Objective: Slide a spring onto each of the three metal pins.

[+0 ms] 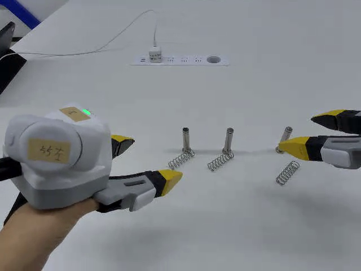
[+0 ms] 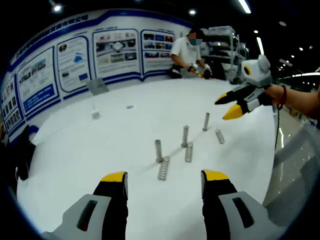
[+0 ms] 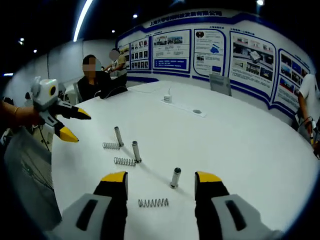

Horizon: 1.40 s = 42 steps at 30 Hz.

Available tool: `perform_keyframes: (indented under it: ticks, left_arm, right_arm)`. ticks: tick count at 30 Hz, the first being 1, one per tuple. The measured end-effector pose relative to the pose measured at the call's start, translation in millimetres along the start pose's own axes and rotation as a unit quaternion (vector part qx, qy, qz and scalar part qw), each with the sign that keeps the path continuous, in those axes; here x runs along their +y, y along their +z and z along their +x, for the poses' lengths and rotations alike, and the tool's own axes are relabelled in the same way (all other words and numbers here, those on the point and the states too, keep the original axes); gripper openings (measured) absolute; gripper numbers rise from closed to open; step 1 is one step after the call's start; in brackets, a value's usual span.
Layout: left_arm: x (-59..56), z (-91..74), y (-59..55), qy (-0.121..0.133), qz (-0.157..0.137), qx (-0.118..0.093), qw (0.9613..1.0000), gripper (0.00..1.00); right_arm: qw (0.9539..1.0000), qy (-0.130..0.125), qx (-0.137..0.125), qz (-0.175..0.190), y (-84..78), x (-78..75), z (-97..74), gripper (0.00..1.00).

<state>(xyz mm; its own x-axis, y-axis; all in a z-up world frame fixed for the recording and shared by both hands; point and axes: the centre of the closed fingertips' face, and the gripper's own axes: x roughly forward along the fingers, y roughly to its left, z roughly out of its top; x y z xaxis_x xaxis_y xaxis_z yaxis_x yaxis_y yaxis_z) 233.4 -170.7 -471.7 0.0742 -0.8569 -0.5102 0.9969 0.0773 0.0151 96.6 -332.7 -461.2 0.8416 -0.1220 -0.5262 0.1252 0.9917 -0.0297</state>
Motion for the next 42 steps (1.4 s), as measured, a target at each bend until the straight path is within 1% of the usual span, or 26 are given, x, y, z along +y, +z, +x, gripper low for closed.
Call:
perform_keyframes:
  ticks: [1, 3, 5, 9, 11, 13, 16, 20, 24, 28, 30, 34, 37, 39, 41, 42]
  left_arm:
    - [0.7, 2.0, -0.6, -0.001, 0.000, 0.001, 1.0000, 0.59]
    - [1.3, 6.5, -4.2, -0.005, 0.000, 0.011, 0.9999, 0.56]
    - [2.1, 11.4, -7.6, -0.008, 0.005, 0.018, 0.9998, 0.53]
    - [3.0, 19.4, -11.8, -0.013, 0.013, 0.024, 0.9996, 0.47]
    - [3.0, 23.7, -13.8, -0.015, 0.016, 0.027, 0.9994, 0.45]
    - [4.9, 29.1, -17.1, -0.014, 0.028, 0.035, 0.9989, 0.43]
    - [5.9, 36.1, -18.9, -0.019, 0.030, 0.038, 0.9987, 0.40]
    - [4.4, 45.8, -24.5, -0.032, 0.043, 0.054, 0.9971, 0.38]
    - [4.0, 53.7, -28.8, -0.042, 0.049, 0.062, 0.9960, 0.30]
    - [2.6, 58.4, -31.4, -0.049, 0.054, 0.067, 0.9951, 0.27]
    - [1.8, 60.6, -33.5, -0.051, 0.063, 0.072, 0.9941, 0.25]
    - [0.4, 63.3, -35.0, -0.056, 0.070, 0.075, 0.9931, 0.20]
    - [-0.1, 64.4, -36.6, -0.058, 0.071, 0.078, 0.9927, 0.19]
    - [-0.7, 65.6, -39.1, -0.059, 0.071, 0.086, 0.9921, 0.17]
    - [-0.5, 66.2, -41.4, -0.058, 0.079, 0.091, 0.9910, 0.16]
    - [-1.4, 67.1, -39.2, -0.061, 0.075, 0.084, 0.9918, 0.15]
  right_arm:
    - [1.0000, 0.001, 0.000, -0.003, -0.7, 1.9, -0.9, 0.56]
    - [1.0000, 0.001, -0.001, -0.010, -1.9, 5.8, -2.9, 0.57]
    - [0.9999, 0.002, -0.003, -0.013, -2.8, 9.8, -5.0, 0.58]
    - [0.9998, 0.010, -0.017, 0.006, -3.3, 18.6, -7.8, 0.60]
    - [0.9996, 0.009, -0.022, 0.011, -4.0, 21.0, -8.7, 0.61]
    - [0.9995, 0.010, -0.026, 0.018, -5.9, 24.0, -9.5, 0.63]
    - [0.9987, 0.014, -0.034, 0.035, -6.9, 28.3, -10.8, 0.65]
    - [0.9984, 0.017, -0.034, 0.042, -9.3, 33.7, -11.5, 0.70]
    - [0.9977, 0.023, -0.034, 0.054, -12.3, 40.8, -13.4, 0.70]
    - [0.9978, 0.020, -0.032, 0.054, -14.6, 44.2, -15.1, 0.70]
    - [0.9979, 0.016, -0.034, 0.053, -14.3, 43.8, -15.8, 0.70]
    - [0.9978, 0.018, -0.036, 0.052, -12.7, 46.6, -17.1, 0.69]
    - [0.9977, 0.020, -0.038, 0.052, -11.5, 47.8, -17.8, 0.69]
    - [0.9976, 0.020, -0.039, 0.053, -11.0, 47.8, -18.5, 0.69]
    - [0.9976, 0.019, -0.039, 0.054, -10.9, 47.5, -18.9, 0.69]
    - [0.9977, 0.019, -0.038, 0.054, -11.3, 47.4, -19.2, 0.69]
